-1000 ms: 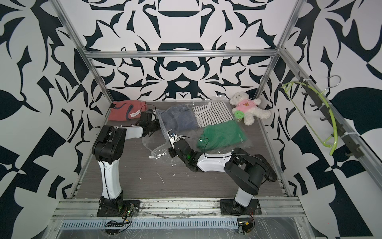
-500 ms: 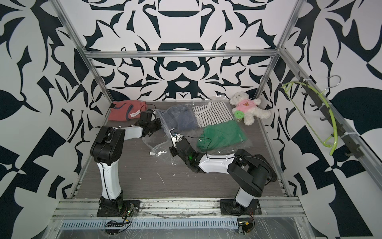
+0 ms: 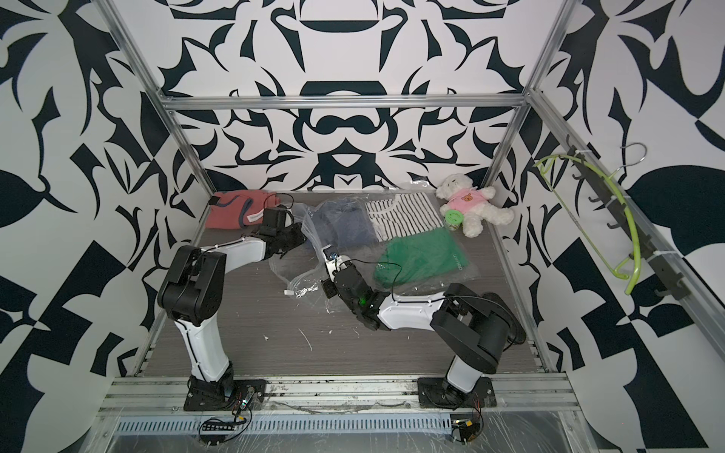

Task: Take the tank top out of the vacuum bag
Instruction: Take out the tank top from the vacuum bag.

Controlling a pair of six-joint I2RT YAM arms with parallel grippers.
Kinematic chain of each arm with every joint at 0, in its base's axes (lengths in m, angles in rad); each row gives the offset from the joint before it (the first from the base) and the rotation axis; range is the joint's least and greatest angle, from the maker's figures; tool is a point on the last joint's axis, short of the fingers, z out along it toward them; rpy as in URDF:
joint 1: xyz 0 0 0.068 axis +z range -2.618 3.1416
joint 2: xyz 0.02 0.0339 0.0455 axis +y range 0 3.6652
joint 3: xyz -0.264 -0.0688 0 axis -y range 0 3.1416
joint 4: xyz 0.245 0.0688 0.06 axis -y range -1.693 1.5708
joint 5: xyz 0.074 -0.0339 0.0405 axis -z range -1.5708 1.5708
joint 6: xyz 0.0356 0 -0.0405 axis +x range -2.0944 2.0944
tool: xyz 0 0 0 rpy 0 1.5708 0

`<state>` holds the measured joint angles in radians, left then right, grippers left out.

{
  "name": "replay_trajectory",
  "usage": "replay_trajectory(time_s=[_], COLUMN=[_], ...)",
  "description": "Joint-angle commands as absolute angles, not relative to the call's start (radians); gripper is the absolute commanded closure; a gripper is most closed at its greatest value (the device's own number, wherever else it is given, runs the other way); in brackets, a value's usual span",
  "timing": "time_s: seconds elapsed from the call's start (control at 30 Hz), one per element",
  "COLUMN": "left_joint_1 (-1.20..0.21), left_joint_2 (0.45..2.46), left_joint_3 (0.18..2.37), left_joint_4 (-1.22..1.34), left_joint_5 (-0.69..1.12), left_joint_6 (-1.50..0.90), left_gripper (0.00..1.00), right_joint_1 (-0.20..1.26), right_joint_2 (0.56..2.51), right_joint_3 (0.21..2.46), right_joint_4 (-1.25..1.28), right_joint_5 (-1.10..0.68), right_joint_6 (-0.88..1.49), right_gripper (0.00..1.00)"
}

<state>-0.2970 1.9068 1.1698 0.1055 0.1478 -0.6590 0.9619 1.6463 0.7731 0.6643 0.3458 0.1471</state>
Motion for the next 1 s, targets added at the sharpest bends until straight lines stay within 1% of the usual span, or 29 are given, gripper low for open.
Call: replay_trajectory(time_s=[0.0,0.37,0.47,0.73,0.83,0.97], left_joint_1=[-0.301,-0.301,-0.301,-0.301,-0.298,-0.293], left_joint_2=[1.843,1.747,1.736,1.758,1.768,1.776], left_joint_3=[1.151,1.174,1.158,1.055,1.046,1.046], left_joint_4=[0.031,-0.087,-0.119,-0.113,-0.132,-0.142], left_joint_5=[0.132,0.105,0.07,-0.028,-0.087,-0.102], left_joint_6=[-0.678,-0.686,-0.692,-0.678,-0.675,-0.675], left_gripper=[1.0,1.0,1.0,1.0,1.0,1.0], right_joint_1=[0.962,0.962,0.962,0.962,0.962,0.962], right_joint_2=[1.65,1.662,1.661,1.663,1.663,1.663], right_joint_3=[0.781,0.786,0.785,0.789,0.788,0.786], right_joint_4=[0.712,0.706,0.707,0.703,0.704,0.707], right_joint_5=[0.376,0.365,0.365,0.367,0.369,0.379], right_joint_6=[0.143,0.144,0.144,0.146,0.147,0.149], right_gripper=[1.0,1.0,1.0,1.0,1.0,1.0])
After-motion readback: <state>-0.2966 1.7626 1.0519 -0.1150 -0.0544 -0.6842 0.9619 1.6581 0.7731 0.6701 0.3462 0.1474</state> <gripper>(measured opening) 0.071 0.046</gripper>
